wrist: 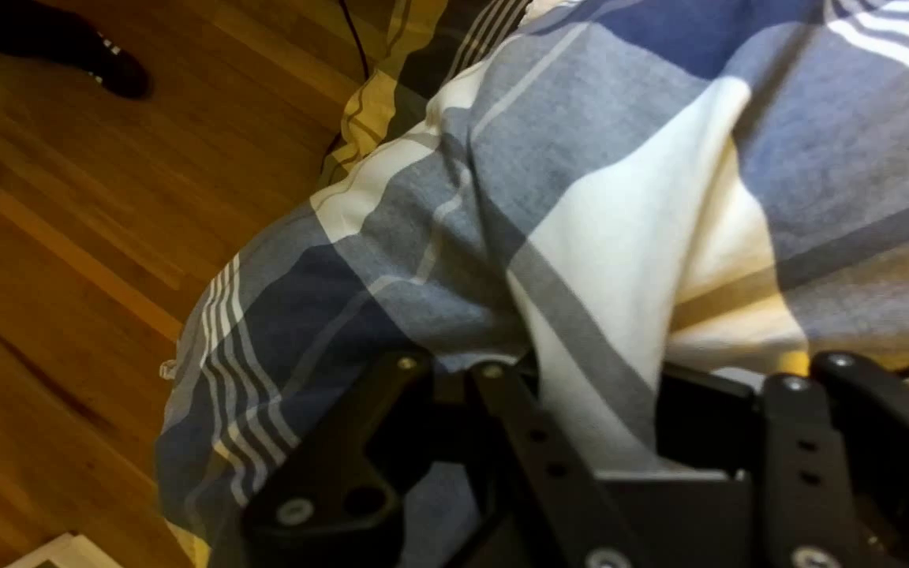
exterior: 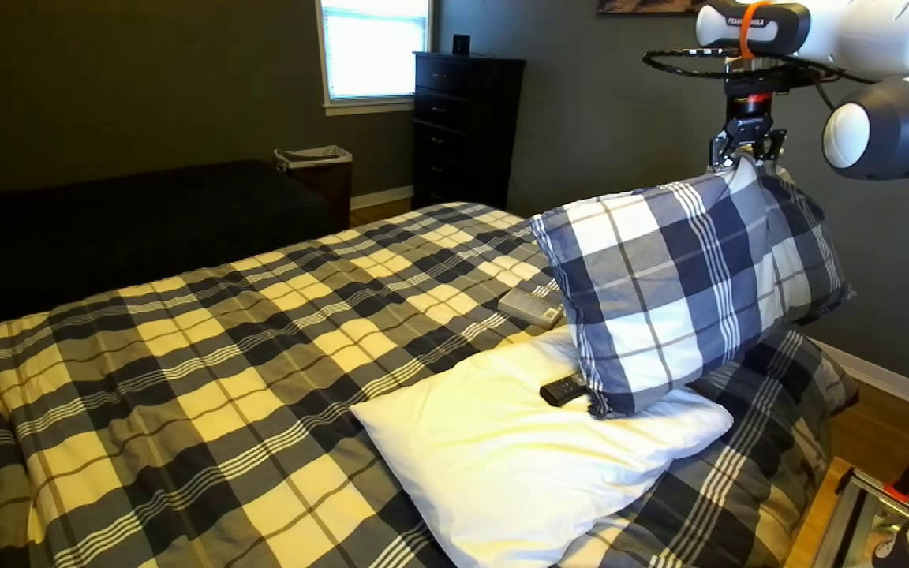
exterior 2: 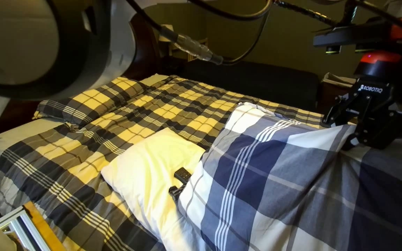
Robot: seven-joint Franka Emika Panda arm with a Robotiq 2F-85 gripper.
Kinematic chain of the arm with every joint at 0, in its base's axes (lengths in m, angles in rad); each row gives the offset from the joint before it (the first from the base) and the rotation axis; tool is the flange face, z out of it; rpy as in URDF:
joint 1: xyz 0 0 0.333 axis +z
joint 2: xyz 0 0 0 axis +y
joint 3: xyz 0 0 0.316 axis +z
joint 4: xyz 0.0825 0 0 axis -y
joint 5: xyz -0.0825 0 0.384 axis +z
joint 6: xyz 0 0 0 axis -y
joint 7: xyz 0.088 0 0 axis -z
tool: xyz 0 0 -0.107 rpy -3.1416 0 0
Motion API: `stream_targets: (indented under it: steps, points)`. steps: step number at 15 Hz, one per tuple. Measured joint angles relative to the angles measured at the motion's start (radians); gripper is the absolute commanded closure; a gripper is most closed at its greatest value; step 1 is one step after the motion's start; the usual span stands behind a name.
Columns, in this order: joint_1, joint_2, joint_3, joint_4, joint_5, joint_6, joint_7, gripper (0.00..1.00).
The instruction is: Move the top pillow to the right, then put the remote on the bed
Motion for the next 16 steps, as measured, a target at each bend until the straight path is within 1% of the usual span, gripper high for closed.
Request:
stream_targets:
  steps: [2, 5, 11, 14, 16]
  points:
    - [0.0, 0.022, -0.001, 0.0, -0.012, 0.034, -0.001, 1.0]
    - [0.0, 0.067, -0.009, 0.002, -0.062, 0.115, -0.021, 1.0]
    - [-0.002, 0.11, -0.026, 0.005, -0.154, 0.307, -0.137, 1.0]
    - [-0.006, 0.115, -0.034, 0.012, -0.174, 0.38, -0.182, 1.0]
    - [-0.01, 0.116, -0.041, 0.018, -0.184, 0.408, -0.211, 1.0]
